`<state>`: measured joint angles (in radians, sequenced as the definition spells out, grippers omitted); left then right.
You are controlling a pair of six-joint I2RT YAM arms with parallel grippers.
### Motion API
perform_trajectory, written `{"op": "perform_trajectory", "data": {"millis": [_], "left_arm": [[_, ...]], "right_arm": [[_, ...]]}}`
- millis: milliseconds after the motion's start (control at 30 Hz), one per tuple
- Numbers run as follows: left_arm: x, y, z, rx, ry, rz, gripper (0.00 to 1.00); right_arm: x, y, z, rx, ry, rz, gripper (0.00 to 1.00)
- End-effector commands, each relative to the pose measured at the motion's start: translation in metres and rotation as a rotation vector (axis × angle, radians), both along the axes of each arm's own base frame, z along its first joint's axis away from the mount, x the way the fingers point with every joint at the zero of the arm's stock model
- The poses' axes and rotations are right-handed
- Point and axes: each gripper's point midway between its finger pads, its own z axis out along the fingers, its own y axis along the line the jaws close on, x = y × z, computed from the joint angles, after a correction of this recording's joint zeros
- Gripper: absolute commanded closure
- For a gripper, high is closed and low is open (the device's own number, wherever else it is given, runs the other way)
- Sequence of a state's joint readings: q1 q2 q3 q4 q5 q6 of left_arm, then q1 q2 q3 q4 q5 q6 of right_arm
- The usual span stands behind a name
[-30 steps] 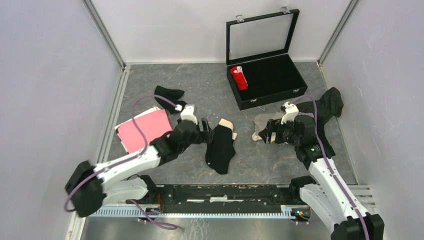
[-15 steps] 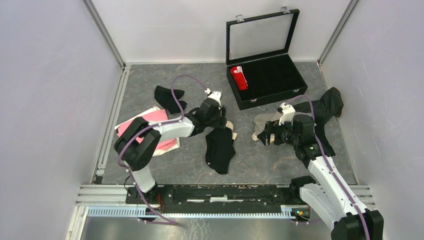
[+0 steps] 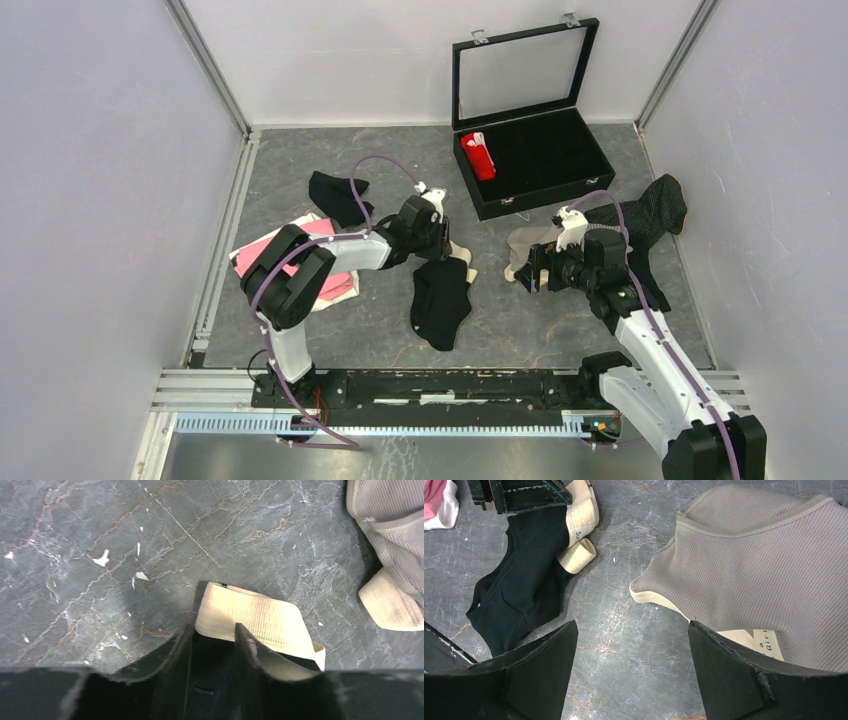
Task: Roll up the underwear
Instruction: Move the underwear to the center of the board, then flatten out the underwear at the center of the board.
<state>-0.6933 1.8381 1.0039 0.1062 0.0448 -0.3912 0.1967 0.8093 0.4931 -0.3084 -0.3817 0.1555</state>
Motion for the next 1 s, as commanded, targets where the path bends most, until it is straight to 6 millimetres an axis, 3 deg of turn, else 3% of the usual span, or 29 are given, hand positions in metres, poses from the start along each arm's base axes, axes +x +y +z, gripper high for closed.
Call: {"op": "perform_trajectory", "data": {"millis": [0, 133, 167, 267, 367, 467, 567, 767, 967], "left_arm": [[-0.006, -0.011, 0.0, -0.025, -0.02, -0.097, 0.62], [-0.008, -0.012, 0.005, -0.043, -0.02, -0.108, 0.96], [-0.008, -0.013, 0.013, -0.053, -0.031, -0.107, 0.98], [-0.005, -0.014, 0.045, -0.089, -0.077, -0.095, 0.98], [-0.005, -0.013, 0.094, -0.144, -0.154, -0.094, 0.98], [-0.01, -0.004, 0.146, -0.195, -0.246, -0.079, 0.98], [-0.017, 0.009, 0.184, -0.22, -0.319, -0.06, 0.98], [-0.035, 0.032, 0.223, -0.201, -0.389, -0.067, 0.98], [-0.03, 0.067, 0.261, -0.098, -0.467, 0.044, 0.98]], "right_arm": [[0.002, 0.001, 0.001, -0.006, -0.02, 0.011, 0.13], [0.001, -0.001, -0.001, -0.013, -0.018, 0.003, 0.13], [0.001, -0.001, -0.001, -0.014, -0.016, 0.002, 0.14], [0.001, -0.001, -0.001, -0.013, -0.015, 0.001, 0.13], [0.002, 0.0, 0.001, -0.004, -0.019, 0.003, 0.14], [0.003, 0.002, 0.003, 0.007, -0.027, 0.006, 0.14], [0.004, 0.004, 0.004, 0.016, -0.028, 0.008, 0.14], [0.003, 0.005, 0.005, 0.023, -0.031, 0.014, 0.14], [0.002, 0.005, 0.004, 0.023, -0.034, 0.015, 0.14]]}}
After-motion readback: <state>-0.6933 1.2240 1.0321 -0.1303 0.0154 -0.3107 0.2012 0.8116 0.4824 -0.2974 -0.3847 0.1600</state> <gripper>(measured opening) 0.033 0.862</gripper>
